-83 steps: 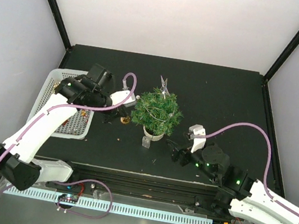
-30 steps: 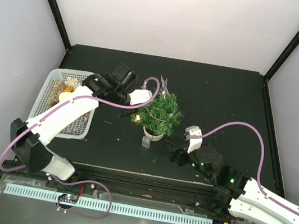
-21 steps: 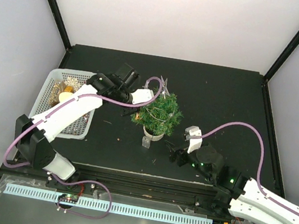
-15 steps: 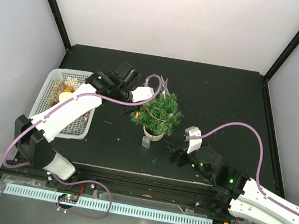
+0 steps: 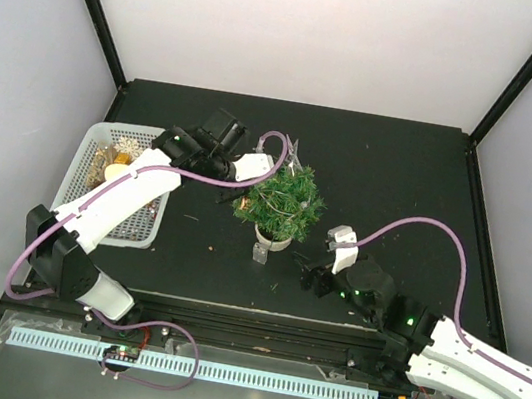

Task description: Decorate the small christmas tree

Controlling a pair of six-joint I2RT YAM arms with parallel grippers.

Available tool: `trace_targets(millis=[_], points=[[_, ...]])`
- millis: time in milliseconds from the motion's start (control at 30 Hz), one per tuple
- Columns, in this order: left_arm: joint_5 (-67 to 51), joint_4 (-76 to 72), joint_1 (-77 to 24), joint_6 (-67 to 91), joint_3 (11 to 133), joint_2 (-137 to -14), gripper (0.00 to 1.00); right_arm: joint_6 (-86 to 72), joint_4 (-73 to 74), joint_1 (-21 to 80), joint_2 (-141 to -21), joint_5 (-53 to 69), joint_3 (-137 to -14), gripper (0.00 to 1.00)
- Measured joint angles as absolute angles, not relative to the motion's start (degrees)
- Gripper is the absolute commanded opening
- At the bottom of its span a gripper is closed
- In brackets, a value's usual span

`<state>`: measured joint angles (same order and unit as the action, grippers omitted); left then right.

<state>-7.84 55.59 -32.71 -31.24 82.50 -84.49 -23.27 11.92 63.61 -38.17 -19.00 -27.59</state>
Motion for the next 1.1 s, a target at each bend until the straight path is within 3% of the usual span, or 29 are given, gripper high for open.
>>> trace_targets(millis=[733, 1100], points=[[-10.5, 55.5, -32.7, -30.8, 85.1, -84.0, 0.02, -23.2, 11.9, 63.6, -40.0, -19.0, -27.6, 0.87], [-10.9, 53.5, -32.6, -30.7, 79.2, -82.5, 0.02, -23.2, 11.8, 63.6, -40.0, -19.0, -27.6, 0.87]])
